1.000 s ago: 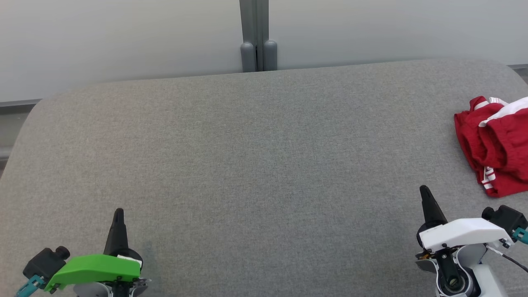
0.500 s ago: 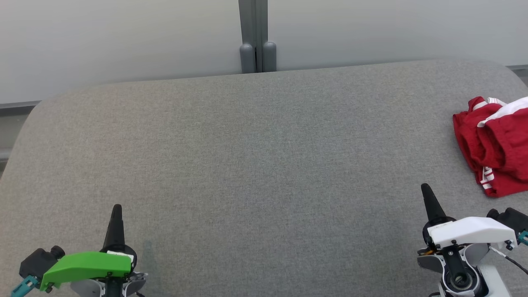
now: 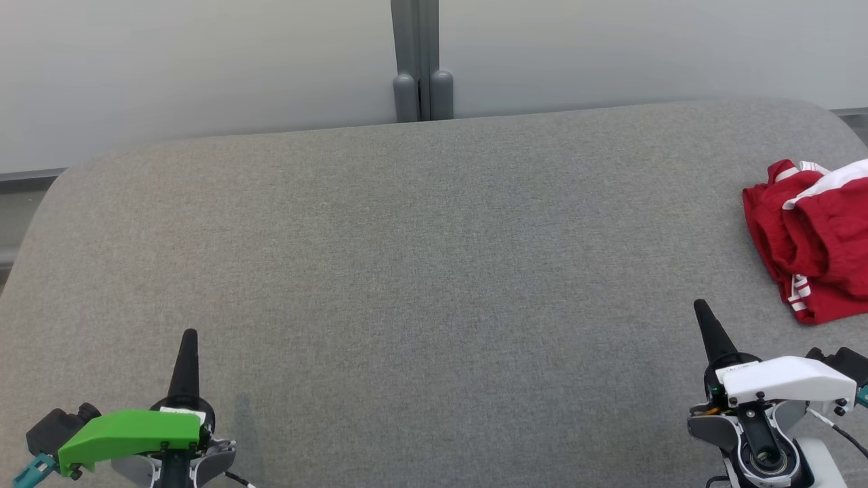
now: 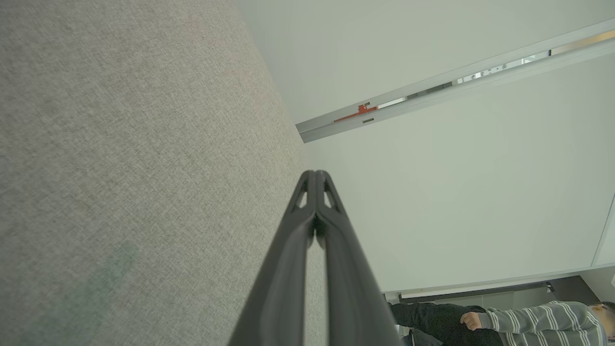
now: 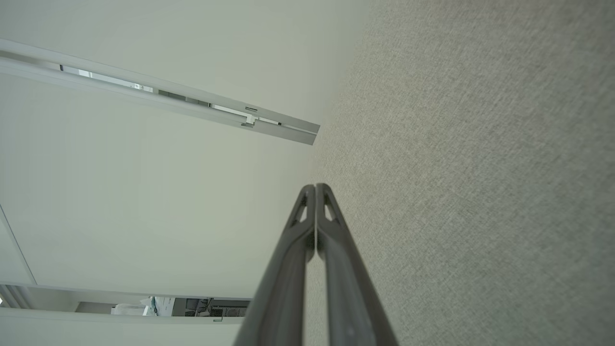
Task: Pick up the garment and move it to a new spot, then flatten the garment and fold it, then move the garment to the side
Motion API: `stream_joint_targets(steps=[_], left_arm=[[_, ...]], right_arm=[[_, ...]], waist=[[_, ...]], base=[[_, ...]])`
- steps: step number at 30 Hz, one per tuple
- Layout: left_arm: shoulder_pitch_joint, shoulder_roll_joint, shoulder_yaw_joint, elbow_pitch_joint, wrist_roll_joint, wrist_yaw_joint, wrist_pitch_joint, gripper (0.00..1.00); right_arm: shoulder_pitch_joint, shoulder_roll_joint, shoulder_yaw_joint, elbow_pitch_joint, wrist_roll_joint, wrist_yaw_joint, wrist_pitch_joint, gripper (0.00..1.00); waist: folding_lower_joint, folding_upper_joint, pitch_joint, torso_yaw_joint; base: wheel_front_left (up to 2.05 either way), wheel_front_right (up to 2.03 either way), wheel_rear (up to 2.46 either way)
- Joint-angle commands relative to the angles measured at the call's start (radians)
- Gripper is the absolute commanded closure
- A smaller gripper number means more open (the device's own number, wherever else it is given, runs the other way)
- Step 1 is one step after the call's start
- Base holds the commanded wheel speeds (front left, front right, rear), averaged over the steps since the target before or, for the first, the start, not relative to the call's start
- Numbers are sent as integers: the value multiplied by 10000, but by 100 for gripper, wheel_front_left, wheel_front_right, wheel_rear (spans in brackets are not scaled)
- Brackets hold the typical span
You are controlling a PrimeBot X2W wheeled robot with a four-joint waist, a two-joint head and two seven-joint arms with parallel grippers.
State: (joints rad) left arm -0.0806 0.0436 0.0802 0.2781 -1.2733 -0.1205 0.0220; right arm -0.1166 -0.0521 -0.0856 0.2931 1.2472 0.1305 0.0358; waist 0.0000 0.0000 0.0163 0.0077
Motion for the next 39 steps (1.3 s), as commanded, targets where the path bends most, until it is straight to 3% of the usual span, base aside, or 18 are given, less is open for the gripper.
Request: stream_joint_targets(steps=[1,39], left_arm=[[-223,78,59,-105,-266,-54,58,100],[-341,95,328,-321,-3022,-114,834,100]], right_arm=[[10,-17,-47,-130,283,6,78,100],[108,14,-270,-471,3250,4,711,100]], waist=[[0,0,-4,-2],[0,0,-111,-65]], base=[[0,0,0],[0,0,0]])
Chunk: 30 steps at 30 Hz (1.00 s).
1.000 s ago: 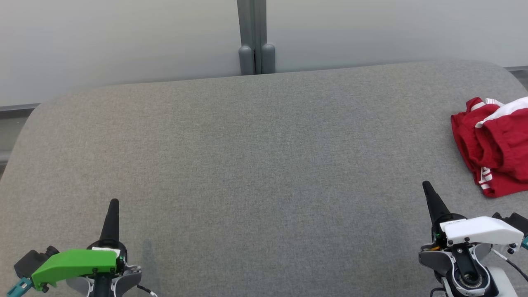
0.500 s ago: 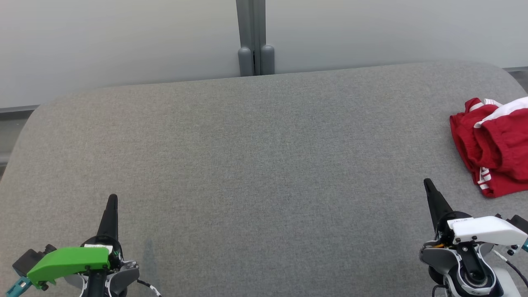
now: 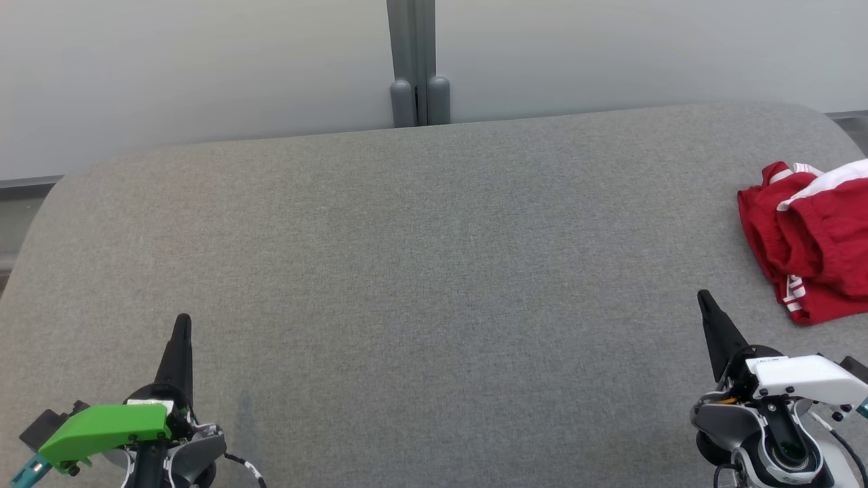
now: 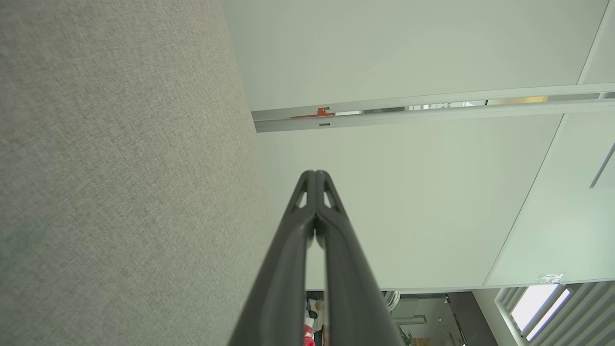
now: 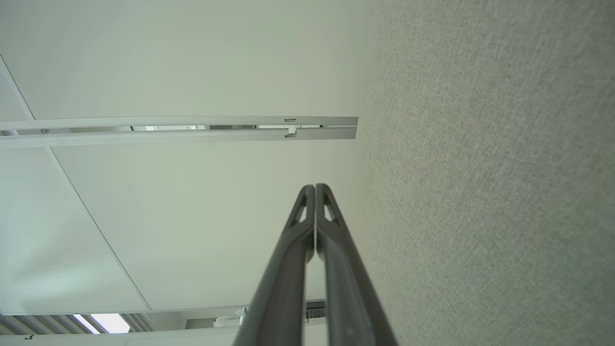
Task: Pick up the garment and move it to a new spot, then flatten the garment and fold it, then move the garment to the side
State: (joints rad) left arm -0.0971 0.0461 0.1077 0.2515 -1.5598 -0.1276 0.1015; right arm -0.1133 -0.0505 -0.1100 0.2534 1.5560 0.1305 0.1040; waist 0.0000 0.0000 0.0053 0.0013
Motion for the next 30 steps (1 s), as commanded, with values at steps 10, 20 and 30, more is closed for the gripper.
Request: stream_joint_targets(steps=[10,20,30], left_arm=[[-171,73,86,-77,-541,-51,167,100],[-170,73,86,-76,-536,-51,167,100],[-170,73,85,-77,-536,-51,166,100]], right_arm=[[94,5,-60,-125,597,5,132,100],[92,3,-58,-124,598,5,131,100],[93,3,-57,-124,599,5,131,100]], waist=[[0,0,-22,-13],[0,0,-22,-13],[0,0,-22,-13]], base=[[0,0,0],[0,0,0],[0,0,0]])
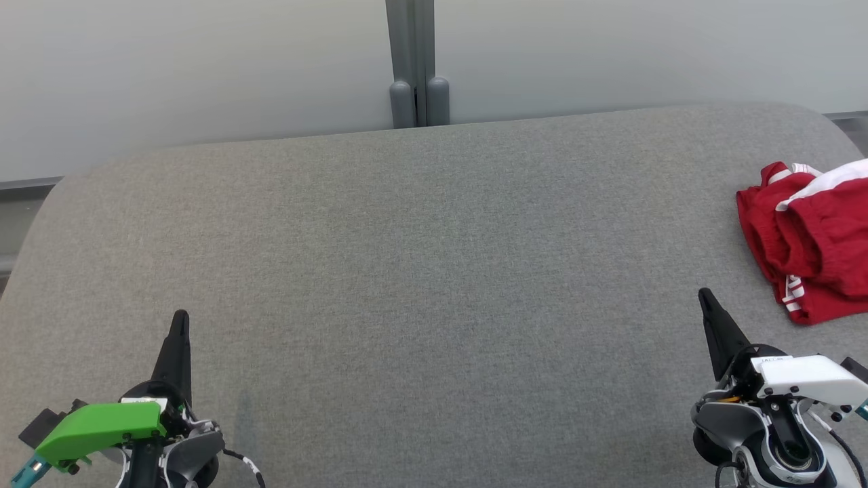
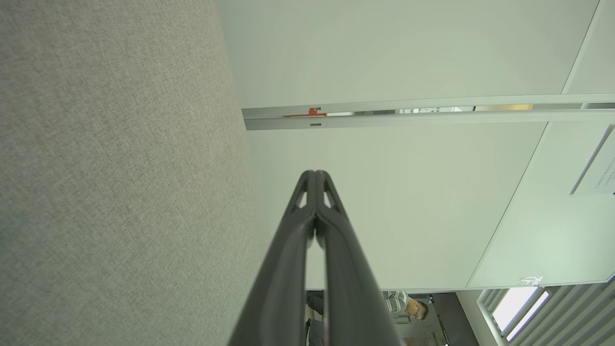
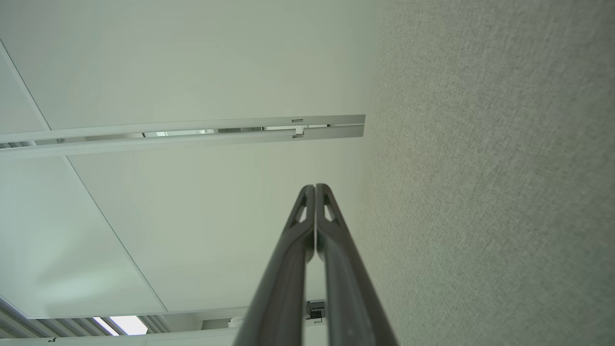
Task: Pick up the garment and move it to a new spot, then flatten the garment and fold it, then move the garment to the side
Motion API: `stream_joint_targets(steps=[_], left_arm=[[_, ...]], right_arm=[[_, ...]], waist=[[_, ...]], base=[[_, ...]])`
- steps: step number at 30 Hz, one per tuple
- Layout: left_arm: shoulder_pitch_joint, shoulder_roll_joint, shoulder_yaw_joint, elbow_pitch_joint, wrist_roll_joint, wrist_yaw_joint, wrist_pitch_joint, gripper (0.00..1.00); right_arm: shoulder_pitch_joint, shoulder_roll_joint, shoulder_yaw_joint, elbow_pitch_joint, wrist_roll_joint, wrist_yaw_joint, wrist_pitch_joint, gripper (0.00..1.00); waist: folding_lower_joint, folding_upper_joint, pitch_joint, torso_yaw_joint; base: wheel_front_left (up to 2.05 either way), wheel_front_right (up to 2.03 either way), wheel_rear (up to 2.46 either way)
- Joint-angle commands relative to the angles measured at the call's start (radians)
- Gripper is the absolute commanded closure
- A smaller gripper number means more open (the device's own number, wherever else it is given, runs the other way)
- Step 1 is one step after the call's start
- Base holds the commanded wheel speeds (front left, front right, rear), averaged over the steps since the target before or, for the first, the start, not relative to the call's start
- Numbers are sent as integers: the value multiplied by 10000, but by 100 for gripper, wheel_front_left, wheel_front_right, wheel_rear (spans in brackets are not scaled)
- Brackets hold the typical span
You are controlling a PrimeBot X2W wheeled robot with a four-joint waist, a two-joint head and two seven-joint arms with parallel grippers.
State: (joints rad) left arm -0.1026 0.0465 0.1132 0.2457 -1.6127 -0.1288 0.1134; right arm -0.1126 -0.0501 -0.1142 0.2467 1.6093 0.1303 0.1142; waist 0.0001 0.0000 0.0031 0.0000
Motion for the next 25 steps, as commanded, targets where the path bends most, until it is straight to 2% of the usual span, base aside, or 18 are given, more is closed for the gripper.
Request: stream_joint_targets(steps=[1,25], left_arm=[[-114,69,30,-20,-7,-39,47,100],[-114,69,29,-20,-7,-39,47,100]], right_arm=[[85,0,-15,-57,66,7,29,100],[85,0,-14,-55,67,6,27,100]], waist=[[-1,0,0,0],[-1,0,0,0]], base=[[0,0,0],[0,0,0]])
